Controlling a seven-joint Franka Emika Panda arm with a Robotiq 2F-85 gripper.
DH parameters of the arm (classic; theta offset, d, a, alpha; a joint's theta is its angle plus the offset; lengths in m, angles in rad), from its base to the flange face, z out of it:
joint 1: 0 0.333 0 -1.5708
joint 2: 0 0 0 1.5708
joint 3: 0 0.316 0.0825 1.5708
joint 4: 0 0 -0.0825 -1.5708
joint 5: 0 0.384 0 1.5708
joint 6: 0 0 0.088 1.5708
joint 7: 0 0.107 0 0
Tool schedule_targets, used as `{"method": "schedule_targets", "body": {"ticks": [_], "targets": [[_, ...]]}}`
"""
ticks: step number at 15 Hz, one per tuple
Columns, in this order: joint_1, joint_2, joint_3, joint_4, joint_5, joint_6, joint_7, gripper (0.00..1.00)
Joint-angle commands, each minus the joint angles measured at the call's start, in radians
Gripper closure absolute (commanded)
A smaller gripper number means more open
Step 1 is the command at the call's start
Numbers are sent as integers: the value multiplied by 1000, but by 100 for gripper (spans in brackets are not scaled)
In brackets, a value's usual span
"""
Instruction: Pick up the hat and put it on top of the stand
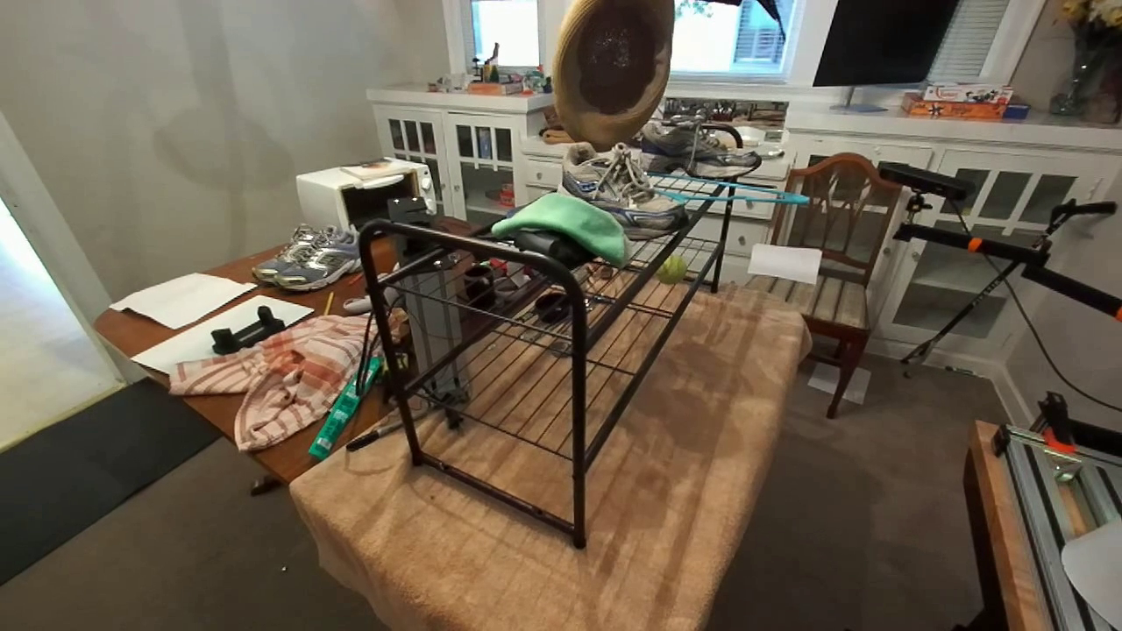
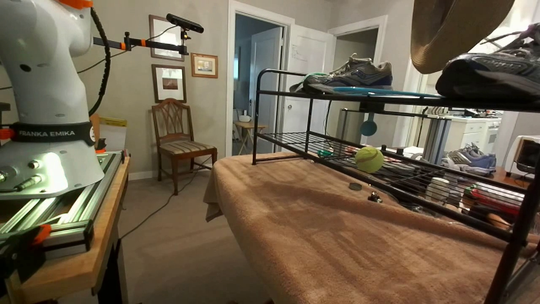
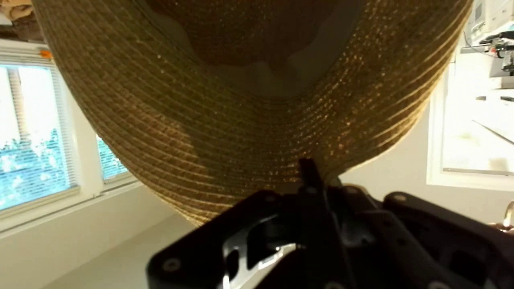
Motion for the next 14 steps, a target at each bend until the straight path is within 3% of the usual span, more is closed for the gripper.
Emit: {"method": "schedule_targets", "body": {"ticks": [1,7,9,11,14], "targets": [[-182,84,218,102,15,49,-153,99],[-474,135,532,86,9,6,-323,99],[-552,127,607,42,11,-21,-367,99],[-600,94,628,-32,26,-62,-377,99],[-622,26,588,-151,26,-152,-335,99]]}}
